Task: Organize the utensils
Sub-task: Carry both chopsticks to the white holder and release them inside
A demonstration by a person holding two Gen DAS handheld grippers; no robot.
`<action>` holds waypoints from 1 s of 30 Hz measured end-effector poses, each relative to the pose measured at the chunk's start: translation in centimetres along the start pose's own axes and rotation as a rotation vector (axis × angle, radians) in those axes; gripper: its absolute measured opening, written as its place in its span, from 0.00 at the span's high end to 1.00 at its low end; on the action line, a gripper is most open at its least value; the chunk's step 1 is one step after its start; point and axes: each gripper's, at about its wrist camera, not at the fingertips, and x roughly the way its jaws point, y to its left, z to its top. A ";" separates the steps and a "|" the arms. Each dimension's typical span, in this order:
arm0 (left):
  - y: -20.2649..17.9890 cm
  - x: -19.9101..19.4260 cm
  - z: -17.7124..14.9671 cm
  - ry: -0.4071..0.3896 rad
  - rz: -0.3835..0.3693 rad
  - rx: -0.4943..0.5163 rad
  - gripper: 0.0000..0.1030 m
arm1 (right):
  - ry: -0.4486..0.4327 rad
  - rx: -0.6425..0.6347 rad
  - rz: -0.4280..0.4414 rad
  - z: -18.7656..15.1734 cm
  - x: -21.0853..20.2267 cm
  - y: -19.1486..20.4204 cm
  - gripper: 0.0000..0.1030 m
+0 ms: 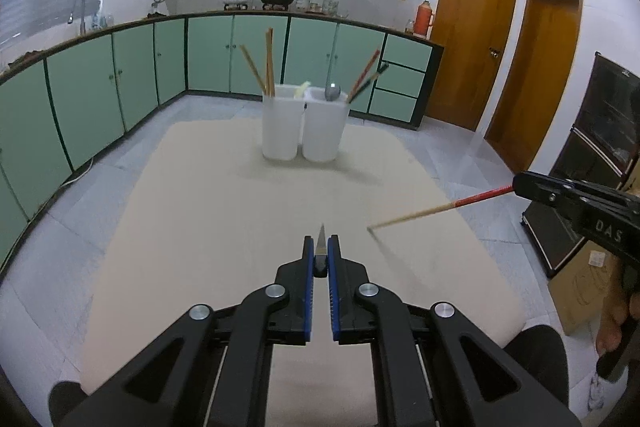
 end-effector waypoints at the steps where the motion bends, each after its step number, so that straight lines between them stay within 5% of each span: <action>1: 0.0 0.0 0.3 -0.001 0.003 0.005 0.94 | 0.010 -0.011 0.004 0.7 0.2 0.0 0.95; 19: 0.8 1.4 9.8 0.048 -0.040 0.059 0.94 | 0.139 -0.110 0.031 9.6 3.7 -0.1 0.95; 30: 1.3 1.1 15.5 0.046 -0.058 0.084 0.94 | 0.179 -0.145 0.080 14.7 2.1 0.6 0.95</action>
